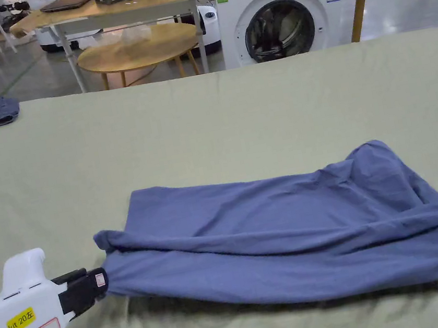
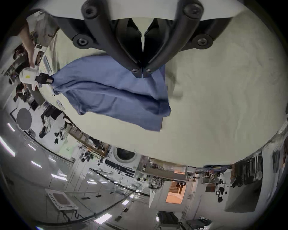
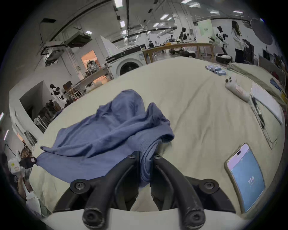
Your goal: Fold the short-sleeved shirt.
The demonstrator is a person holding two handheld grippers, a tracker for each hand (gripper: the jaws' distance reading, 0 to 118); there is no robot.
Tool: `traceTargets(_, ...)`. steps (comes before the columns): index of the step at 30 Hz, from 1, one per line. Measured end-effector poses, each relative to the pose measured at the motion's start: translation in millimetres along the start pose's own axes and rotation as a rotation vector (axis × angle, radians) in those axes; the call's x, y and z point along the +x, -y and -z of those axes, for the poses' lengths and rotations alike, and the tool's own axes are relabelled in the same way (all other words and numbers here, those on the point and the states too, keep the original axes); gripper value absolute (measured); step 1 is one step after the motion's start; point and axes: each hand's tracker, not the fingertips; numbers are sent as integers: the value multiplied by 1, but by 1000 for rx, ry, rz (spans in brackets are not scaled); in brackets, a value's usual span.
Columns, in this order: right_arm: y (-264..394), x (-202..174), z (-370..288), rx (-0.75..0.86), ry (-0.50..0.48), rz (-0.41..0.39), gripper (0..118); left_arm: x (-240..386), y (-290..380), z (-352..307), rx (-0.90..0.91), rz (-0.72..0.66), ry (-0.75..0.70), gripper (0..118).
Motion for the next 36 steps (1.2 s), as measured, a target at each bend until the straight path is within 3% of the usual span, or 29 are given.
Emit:
traceTargets(2, -2, -1, -13, 20, 8, -18, 10, 2, 2, -9, 10, 21, 0, 0)
traceTargets(6, 11, 15, -42, 32, -4, 21, 10, 5, 29, -38, 9, 27, 5, 0)
traceTargets(13, 58, 23, -94, -28, 17, 25, 10, 15, 100, -90, -30, -65, -5, 0)
traceTargets(19, 88, 38, -98, -56, 44, 64, 11, 10, 142, -113, -48, -87, -82, 0)
traceTargets(21, 92, 34, -91, -63, 49, 65, 30, -17, 157, -112, -25, -149, -96, 6)
traceTargets(22, 94, 34, -88, -72, 61, 57, 44, -22, 159, -110, -33, -165, -103, 27)
traceTargets(23, 97, 34, -87, -77, 74, 42, 46, -27, 161, -108, -41, -182, -101, 34)
traceTargets(25, 102, 38, -86, -73, 76, 0, 46, -2, 145, -113, -28, -154, -122, 36)
traceTargets(27, 100, 30, -95, -36, 76, -73, 47, 21, 134, -112, -2, 21, -179, 43)
traceTargets(30, 90, 11, -114, 65, 54, -178, 47, 56, 116, -111, 77, 279, -197, 43)
traceTargets(36, 60, -55, -148, 268, -72, -302, 47, 112, 70, -113, 248, 265, 33, 43)
